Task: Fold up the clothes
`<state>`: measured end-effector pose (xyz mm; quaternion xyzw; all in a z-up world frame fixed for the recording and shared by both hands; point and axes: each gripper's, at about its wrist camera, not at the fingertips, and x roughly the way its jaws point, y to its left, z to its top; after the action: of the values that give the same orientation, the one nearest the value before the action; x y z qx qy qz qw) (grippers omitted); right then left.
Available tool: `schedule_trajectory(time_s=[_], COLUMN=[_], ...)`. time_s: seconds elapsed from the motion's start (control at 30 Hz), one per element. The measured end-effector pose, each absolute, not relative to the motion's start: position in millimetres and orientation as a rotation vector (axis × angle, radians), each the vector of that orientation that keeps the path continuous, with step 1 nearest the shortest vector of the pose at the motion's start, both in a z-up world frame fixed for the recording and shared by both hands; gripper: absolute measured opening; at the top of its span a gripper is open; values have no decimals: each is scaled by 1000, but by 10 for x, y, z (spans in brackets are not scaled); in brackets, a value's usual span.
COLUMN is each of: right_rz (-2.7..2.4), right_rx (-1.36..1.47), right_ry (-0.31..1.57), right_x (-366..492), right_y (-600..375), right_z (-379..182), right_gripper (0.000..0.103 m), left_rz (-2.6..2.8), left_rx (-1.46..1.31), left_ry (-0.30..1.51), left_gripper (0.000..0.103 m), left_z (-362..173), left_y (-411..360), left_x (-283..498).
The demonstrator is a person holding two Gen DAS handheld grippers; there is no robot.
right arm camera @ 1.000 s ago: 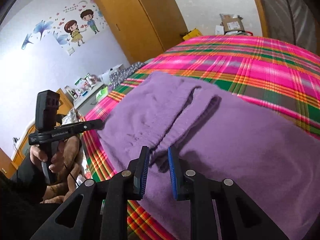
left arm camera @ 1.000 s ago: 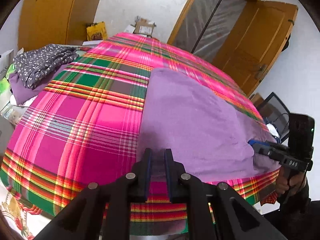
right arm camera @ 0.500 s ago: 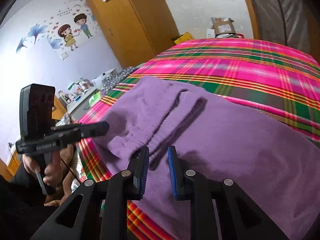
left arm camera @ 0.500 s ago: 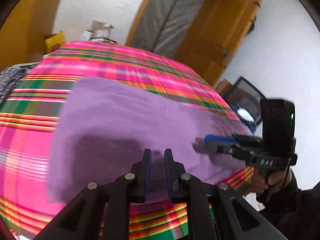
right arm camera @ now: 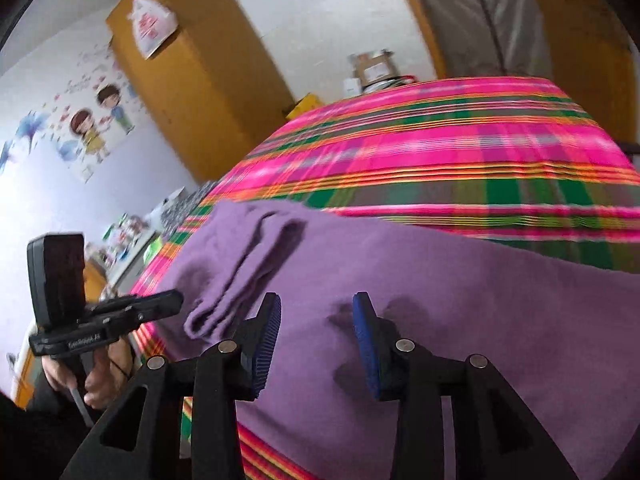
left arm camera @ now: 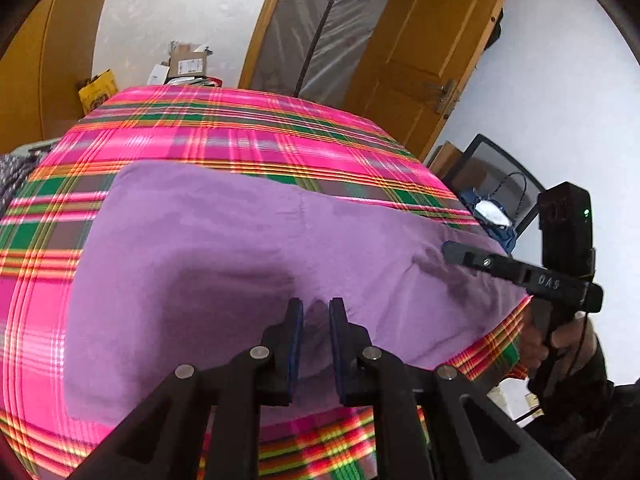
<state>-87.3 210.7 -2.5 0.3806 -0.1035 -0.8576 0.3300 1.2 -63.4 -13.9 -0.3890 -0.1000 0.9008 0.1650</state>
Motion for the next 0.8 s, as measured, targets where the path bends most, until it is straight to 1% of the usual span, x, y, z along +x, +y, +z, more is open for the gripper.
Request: schedule_trajectory(time_s=[0.2, 0.47, 0.8], right_rz=[-2362, -2485, -2563], right_rx=[1029, 1081, 1106], right_ry=[-303, -262, -281], right_x=[-868, -881, -852], right_y=[2442, 2641, 2898], right_z=[-23, -27, -47], right_gripper=[40, 40, 40], left_rz=[2577, 2576, 2567], left_rx=[-1143, -1165, -1196], left_ry=[-198, -161, -149], left_gripper=[13, 13, 14], left_z=[-132, -121, -169], left_y=[-402, -218, -107], left_x=[-122, -245, -322])
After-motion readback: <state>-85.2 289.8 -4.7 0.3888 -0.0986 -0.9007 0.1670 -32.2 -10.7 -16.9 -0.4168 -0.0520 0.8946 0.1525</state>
